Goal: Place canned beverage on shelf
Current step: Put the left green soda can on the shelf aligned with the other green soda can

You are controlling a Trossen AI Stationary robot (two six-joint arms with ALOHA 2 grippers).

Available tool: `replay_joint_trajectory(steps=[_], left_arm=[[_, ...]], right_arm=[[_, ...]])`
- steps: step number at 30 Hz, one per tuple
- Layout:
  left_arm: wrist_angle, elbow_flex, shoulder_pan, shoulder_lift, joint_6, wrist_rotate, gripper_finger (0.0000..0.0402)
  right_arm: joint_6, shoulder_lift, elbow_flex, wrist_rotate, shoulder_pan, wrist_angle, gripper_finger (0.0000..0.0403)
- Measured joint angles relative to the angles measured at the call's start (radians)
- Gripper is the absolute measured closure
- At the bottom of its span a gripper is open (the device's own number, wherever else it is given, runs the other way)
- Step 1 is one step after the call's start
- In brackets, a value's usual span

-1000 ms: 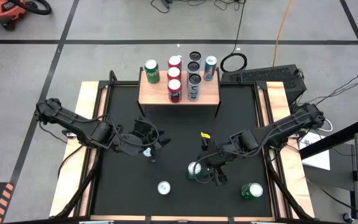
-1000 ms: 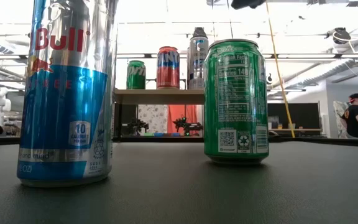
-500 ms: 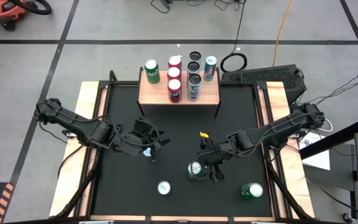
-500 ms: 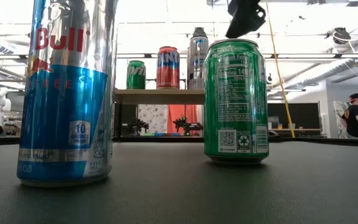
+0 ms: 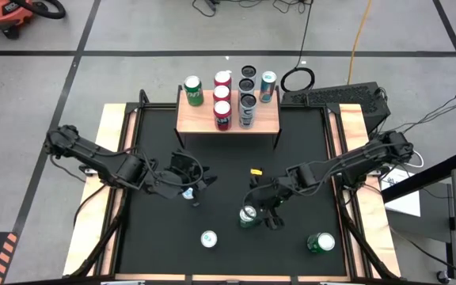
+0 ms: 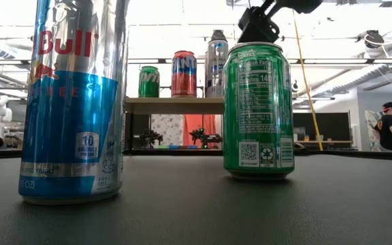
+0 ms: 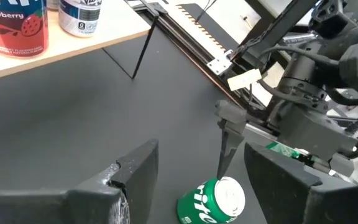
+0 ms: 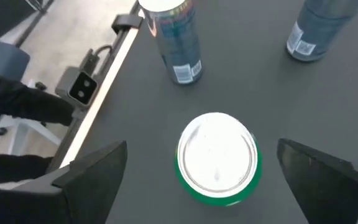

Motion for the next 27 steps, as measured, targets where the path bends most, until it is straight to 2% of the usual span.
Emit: replay_joint_trajectory(steps=[11, 21, 27], left_arm=[[0.013, -0.001, 0.0, 0.06, -0.002, 0.016, 0.0165], [0.049, -0.001, 0.0, 0.073, -0.002, 0.017, 0.0165], [0.049, -0.001, 0.0, 0.073, -0.001, 0.017, 0.0165]], right_arm=[[-0.03, 0.076, -0.017, 0.025, 0.0, 0.081, 0.0007], [-0.043, 0.177, -0.017, -0.002, 0.001, 0.099, 0.001], [-0.046, 0.182, -0.017, -0.023, 0.001, 0.109, 0.0011]])
